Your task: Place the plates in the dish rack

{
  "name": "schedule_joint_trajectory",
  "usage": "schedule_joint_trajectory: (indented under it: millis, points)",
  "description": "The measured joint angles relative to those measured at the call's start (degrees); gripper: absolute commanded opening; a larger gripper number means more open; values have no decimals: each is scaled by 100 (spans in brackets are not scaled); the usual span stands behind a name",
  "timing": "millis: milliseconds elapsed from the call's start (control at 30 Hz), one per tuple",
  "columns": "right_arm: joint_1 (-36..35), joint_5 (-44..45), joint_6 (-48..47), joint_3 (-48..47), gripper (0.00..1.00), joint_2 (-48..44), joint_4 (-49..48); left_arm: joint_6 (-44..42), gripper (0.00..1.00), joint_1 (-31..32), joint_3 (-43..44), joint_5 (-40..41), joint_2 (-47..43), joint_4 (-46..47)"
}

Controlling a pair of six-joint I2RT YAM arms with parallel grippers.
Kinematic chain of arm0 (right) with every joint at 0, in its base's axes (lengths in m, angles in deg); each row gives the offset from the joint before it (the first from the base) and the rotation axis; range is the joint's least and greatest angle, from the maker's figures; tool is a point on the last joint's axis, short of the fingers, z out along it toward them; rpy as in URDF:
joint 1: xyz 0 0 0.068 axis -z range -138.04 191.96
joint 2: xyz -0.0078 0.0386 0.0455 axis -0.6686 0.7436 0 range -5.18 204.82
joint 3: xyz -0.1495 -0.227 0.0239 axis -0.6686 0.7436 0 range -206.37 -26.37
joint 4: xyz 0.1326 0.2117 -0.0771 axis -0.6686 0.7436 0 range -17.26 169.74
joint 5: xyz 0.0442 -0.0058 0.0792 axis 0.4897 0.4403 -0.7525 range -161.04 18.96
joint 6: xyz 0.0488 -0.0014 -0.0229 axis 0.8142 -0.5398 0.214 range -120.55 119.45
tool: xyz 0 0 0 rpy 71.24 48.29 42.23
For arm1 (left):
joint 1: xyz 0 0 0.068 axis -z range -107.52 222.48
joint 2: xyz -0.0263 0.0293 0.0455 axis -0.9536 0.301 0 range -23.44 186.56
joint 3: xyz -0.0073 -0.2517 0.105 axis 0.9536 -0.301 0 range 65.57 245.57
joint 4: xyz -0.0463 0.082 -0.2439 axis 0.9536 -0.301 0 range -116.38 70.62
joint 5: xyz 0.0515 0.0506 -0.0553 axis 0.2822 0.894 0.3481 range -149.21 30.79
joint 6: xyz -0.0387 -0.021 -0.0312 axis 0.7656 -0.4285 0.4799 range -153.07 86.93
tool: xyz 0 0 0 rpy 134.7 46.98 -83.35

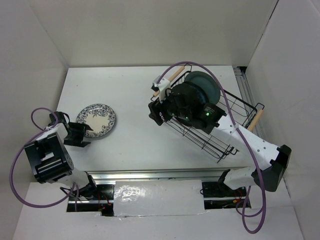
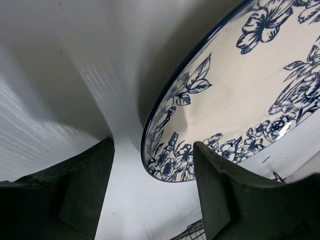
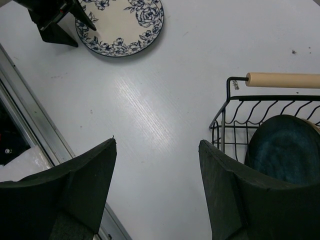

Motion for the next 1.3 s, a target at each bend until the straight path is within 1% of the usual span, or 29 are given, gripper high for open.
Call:
schedule_joint_trajectory:
  millis: [133, 267, 300, 333, 400, 433, 467, 500, 600, 667, 833, 867, 1033, 1133, 1200, 1233, 1300]
  points:
    - [-11, 2, 0, -7, 74, 4, 15, 136, 74, -4, -66, -35, 0, 151]
    - [-11, 48, 0, -9, 75, 4, 20, 243, 66, -4, -81, -44, 26, 306]
    - [-11, 63, 2, -9, 75, 4, 17, 256, 59, -4, -81, -48, 50, 361]
    - [-11, 72, 0, -9, 75, 4, 17, 264, 54, -4, -76, -48, 83, 404]
    - [-11, 85, 0, -9, 75, 4, 22, 269, 38, -2, -28, -44, 188, 448]
    - [-11, 87, 2, -9, 75, 4, 24, 256, 29, 0, -2, -9, 234, 413]
    - [-11, 90, 2, -9, 75, 4, 31, 245, 11, 9, 22, -11, 275, 396]
    - [-11, 90, 2, -9, 75, 4, 35, 254, 0, 7, 39, -46, 289, 415]
    - [-11, 92, 17, -9, 75, 4, 35, 225, 0, 20, 199, -409, 94, 756]
    - [-17, 94, 35, -9, 75, 4, 35, 186, 0, 87, 284, -374, -129, 791]
    - [-33, 153, 70, -9, 75, 7, 44, -251, 0, 94, 284, -120, -542, 339]
    - [-33, 166, 81, -9, 75, 9, 44, -262, 0, 94, 284, -120, -551, 321]
    - [-70, 212, 129, -15, 75, 9, 46, -922, 0, 94, 597, -157, -664, -269]
    - [-125, 273, 153, -109, 78, 46, 92, -1333, 0, 94, 765, -278, -802, -542]
    - [-208, 431, 160, -313, 83, 166, 190, -1580, 0, 94, 914, -398, -894, -732]
    - [-262, 527, 170, -466, 98, 267, 251, -1687, 0, 94, 997, -459, -935, -815]
    - [-382, 767, 149, -782, 100, 501, 350, -1893, 0, 94, 1156, -621, -1010, -925]
